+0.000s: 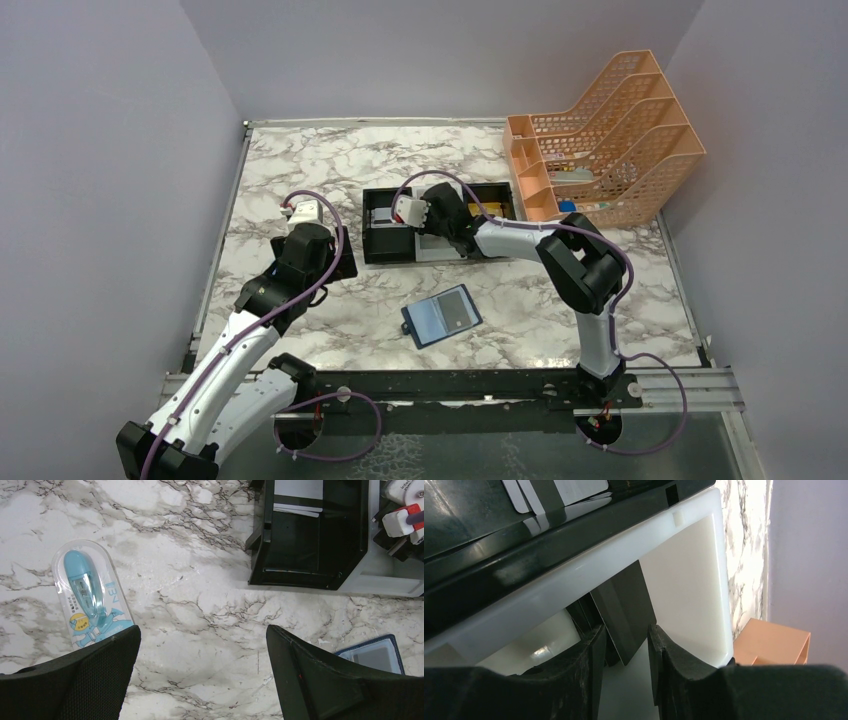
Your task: Take the credit cards out of the card holder
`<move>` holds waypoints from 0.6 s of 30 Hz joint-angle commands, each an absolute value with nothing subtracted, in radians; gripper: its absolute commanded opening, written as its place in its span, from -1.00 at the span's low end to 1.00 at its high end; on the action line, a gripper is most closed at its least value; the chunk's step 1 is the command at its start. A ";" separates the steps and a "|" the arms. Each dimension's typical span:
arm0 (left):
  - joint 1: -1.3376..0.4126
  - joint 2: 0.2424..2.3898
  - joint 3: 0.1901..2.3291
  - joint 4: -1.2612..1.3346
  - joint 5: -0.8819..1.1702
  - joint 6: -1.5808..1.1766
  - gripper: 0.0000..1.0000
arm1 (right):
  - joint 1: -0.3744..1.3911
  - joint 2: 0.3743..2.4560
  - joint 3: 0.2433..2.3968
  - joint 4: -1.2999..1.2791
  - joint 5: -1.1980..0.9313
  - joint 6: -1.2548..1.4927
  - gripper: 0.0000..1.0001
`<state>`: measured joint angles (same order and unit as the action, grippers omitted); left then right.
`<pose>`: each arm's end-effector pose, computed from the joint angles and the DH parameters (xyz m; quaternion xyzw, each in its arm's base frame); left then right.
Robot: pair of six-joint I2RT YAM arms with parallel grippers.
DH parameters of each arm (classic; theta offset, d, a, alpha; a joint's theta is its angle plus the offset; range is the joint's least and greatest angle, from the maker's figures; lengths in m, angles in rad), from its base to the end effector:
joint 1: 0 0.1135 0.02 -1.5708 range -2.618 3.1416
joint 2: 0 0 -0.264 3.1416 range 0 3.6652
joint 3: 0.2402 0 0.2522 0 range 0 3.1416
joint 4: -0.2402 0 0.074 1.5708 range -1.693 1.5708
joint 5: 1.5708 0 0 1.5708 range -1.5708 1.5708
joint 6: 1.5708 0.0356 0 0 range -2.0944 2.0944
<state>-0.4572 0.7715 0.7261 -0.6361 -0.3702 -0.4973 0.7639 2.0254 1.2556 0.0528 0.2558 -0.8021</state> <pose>0.1505 -0.0597 0.2789 -0.0969 0.8856 -0.0466 0.4519 0.3206 0.2946 0.1520 -0.5994 0.6772 -0.1239 0.4084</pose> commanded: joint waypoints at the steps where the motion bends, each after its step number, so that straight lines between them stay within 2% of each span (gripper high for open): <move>1: -0.451 0.772 0.730 -0.624 -0.358 -0.482 0.98 | 0.759 1.985 1.278 0.064 0.216 -0.756 -0.25; 7: -0.451 0.777 0.729 -0.624 -0.357 -0.483 0.98 | 0.759 1.910 1.272 0.068 0.194 -0.704 -0.24; 12: -0.451 0.782 0.729 -0.623 -0.354 -0.483 0.98 | 0.759 1.765 1.205 0.125 0.161 -0.619 -0.24; 18: -0.451 0.780 0.728 -0.614 -0.301 -0.478 0.98 | 0.759 1.543 1.069 0.157 0.191 -0.217 -0.22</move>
<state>-0.4572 0.7879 0.7261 -0.6361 -0.3618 -0.4969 0.7639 1.6772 1.1587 0.1040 0.1944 -0.5327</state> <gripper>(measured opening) 0.991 0.386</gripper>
